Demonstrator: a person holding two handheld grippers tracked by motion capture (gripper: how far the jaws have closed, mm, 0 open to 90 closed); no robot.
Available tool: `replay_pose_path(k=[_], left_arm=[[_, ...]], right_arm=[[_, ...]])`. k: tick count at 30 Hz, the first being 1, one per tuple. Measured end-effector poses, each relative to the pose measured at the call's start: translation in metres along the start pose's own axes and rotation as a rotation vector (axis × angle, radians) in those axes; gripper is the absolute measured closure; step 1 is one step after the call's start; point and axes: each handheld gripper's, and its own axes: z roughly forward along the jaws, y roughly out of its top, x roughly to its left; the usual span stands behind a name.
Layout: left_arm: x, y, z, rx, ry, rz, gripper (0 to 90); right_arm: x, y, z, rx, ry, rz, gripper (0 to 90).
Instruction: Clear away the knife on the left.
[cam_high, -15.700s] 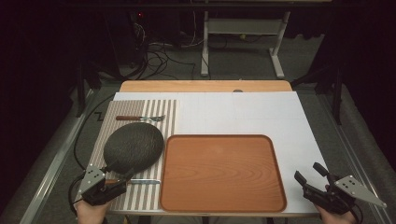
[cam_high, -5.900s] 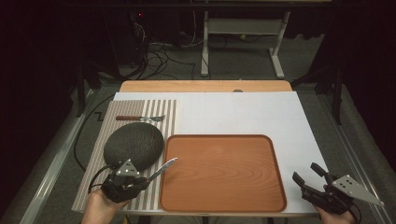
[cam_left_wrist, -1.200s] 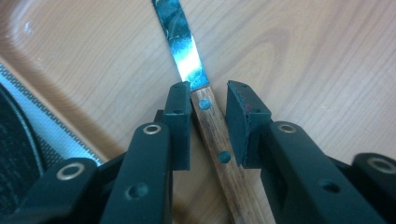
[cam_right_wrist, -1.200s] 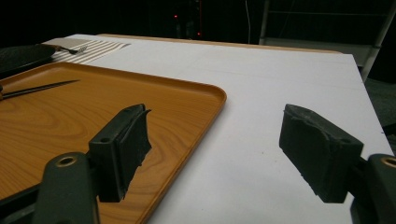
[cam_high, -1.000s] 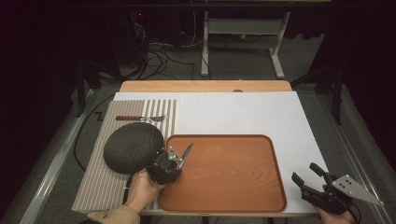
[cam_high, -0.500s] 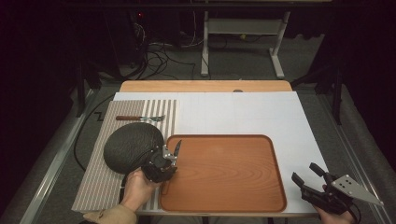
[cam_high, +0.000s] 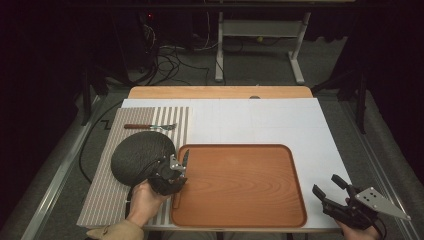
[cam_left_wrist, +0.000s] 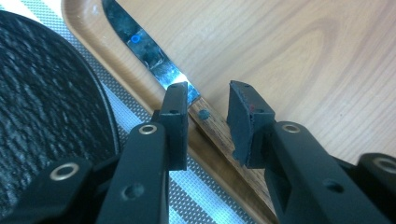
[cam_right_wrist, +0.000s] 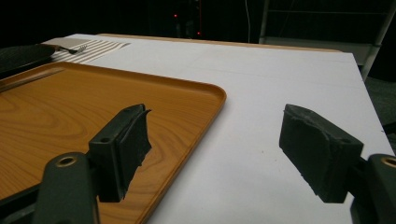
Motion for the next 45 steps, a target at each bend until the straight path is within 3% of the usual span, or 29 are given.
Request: replay_pose_path(k=[3, 4, 13, 24, 29, 34, 41, 45], left_arm=[[0.002, -0.002, -0.001, -0.003, 0.005, -0.008, 63.8], [0.003, -0.003, -0.001, -0.004, 0.005, -0.012, 58.9], [0.004, -0.005, -0.003, -0.021, 0.002, -0.019, 55.0], [0.011, -0.013, -0.016, -0.099, -0.024, -0.056, 44.7], [0.017, -0.019, -0.023, -0.154, -0.04, -0.091, 44.6], [0.022, -0.026, -0.029, -0.179, -0.054, -0.118, 44.5], [0.028, -0.037, -0.036, -0.215, -0.037, -0.153, 39.8], [0.029, -0.042, -0.04, -0.238, -0.033, -0.149, 39.7]], right_arm=[[0.0, 0.0, 0.0, 0.002, 0.0, 0.003, 24.6], [0.0, 0.0, 0.0, 0.002, 0.0, 0.003, 24.7], [0.0, 0.0, 0.0, 0.002, -0.002, 0.005, 24.6], [0.0, 0.0, 0.0, 0.002, -0.001, 0.004, 24.6], [0.0, 0.0, 0.0, 0.003, -0.003, 0.005, 24.6], [0.0, 0.0, 0.0, 0.004, -0.003, 0.004, 24.6], [0.0, 0.0, 0.0, 0.005, -0.004, 0.003, 24.6], [0.0, 0.0, 0.0, 0.005, -0.005, 0.003, 24.6]])
